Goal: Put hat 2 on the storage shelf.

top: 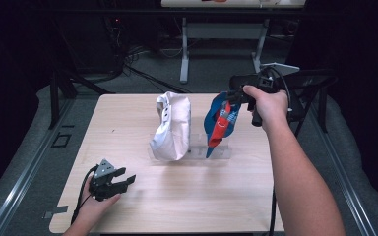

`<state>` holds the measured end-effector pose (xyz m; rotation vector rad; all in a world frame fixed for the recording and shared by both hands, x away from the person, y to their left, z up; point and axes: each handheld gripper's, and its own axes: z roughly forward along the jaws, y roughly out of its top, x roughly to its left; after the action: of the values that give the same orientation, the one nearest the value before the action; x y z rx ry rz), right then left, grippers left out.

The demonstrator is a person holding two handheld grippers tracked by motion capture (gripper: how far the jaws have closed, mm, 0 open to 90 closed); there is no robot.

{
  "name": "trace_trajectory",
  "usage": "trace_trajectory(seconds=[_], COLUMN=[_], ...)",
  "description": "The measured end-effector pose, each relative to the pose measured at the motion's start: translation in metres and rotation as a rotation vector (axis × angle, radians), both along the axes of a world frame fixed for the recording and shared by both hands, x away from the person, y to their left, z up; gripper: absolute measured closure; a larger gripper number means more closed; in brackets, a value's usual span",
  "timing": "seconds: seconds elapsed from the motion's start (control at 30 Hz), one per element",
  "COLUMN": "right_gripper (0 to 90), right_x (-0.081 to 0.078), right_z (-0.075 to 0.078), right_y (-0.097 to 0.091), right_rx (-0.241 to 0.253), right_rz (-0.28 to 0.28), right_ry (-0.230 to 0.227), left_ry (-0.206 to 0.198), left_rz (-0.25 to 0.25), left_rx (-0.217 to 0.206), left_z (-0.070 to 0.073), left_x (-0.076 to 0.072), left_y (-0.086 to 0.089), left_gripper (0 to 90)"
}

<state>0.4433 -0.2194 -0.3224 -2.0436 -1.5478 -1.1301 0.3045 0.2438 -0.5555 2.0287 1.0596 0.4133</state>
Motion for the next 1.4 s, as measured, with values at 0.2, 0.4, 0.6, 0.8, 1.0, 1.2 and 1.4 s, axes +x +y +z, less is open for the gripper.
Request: trace_trajectory(seconds=[0.2, 0.4, 0.6, 0.8, 1.0, 1.2, 1.4], right_gripper=[78.4, 77.7, 76.4, 72.1, 67.9, 64.9, 61.9], right_x=[-0.003, -0.006, -0.011, -0.017, -0.024, -0.037, -0.053], right_z=[-0.006, -0.009, -0.008, -0.010, -0.009, -0.012, -0.025], right_y=[0.001, 0.002, 0.000, -0.004, -0.010, -0.007, -0.008], right_rx=[-0.043, -0.091, -0.131, -0.181, -0.218, -0.237, -0.259], right_rz=[0.021, 0.042, 0.055, 0.069, 0.084, 0.104, 0.120], right_ry=[0.003, -0.001, -0.011, -0.010, -0.034, -0.055, -0.087], left_ry=[-0.001, -0.001, 0.010, 0.009, 0.009, 0.002, -0.008], left_rz=[0.000, 0.001, -0.002, -0.001, -0.001, 0.007, 0.009], left_rx=[0.000, 0.001, 0.013, 0.011, 0.013, 0.009, 0.003], left_z=[0.000, 0.000, 0.001, 0.001, 0.001, 0.000, -0.001], left_x=[0.000, 0.000, 0.000, 0.000, 0.000, 0.000, 0.000], left_y=[0.000, 0.000, 0.001, 0.001, 0.001, 0.000, 0.001], left_gripper=[47.5, 47.5, 47.5, 47.5, 47.5, 47.4, 47.4])
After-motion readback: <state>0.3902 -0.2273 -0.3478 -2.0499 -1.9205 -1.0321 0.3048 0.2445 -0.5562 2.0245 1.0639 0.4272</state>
